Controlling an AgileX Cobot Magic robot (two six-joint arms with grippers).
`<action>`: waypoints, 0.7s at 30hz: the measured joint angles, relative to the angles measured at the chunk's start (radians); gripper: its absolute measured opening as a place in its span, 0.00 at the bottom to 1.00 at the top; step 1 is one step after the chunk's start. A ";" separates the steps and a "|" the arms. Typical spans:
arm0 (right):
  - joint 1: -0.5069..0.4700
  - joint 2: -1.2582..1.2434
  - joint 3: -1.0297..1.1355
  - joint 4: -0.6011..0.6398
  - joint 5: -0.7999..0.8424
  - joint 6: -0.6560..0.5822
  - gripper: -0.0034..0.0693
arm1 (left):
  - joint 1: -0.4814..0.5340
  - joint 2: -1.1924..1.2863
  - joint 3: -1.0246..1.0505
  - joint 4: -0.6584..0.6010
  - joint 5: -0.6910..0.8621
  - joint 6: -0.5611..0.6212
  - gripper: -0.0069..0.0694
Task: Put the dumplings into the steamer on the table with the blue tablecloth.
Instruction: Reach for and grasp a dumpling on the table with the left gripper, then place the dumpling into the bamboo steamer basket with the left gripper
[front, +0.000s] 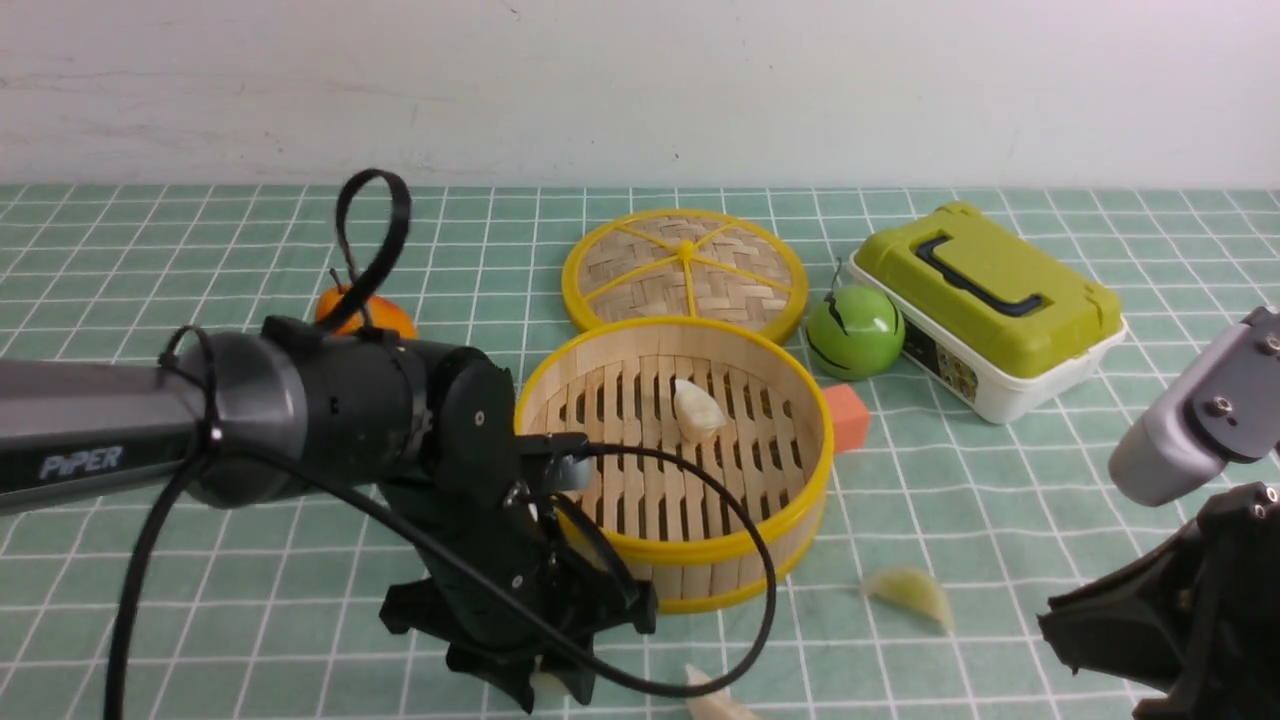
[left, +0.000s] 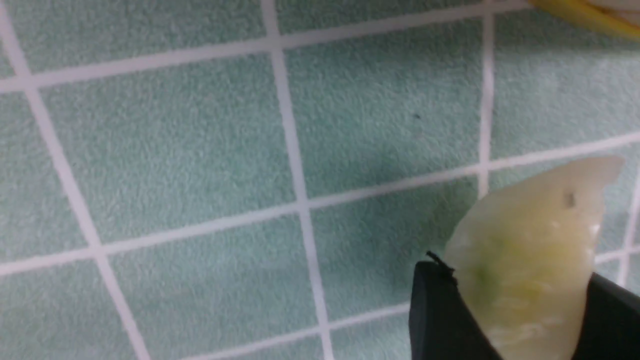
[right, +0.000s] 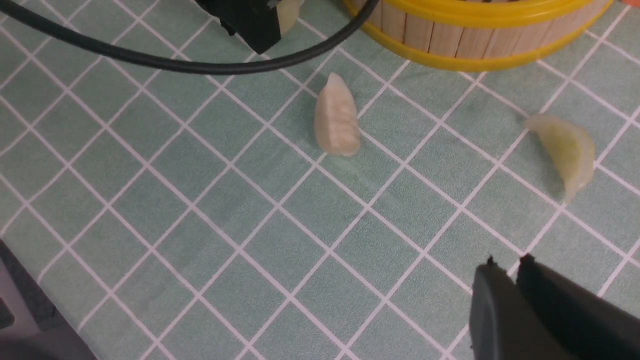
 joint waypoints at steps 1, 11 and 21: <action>0.000 0.000 0.000 0.000 0.000 0.000 0.13 | 0.000 -0.030 -0.007 0.011 0.019 0.002 0.45; 0.000 0.000 0.000 0.004 0.000 0.000 0.14 | 0.022 -0.031 -0.412 0.062 0.147 0.077 0.45; 0.000 0.000 0.000 0.009 0.004 0.000 0.15 | 0.032 0.397 -0.836 0.245 0.282 -0.030 0.45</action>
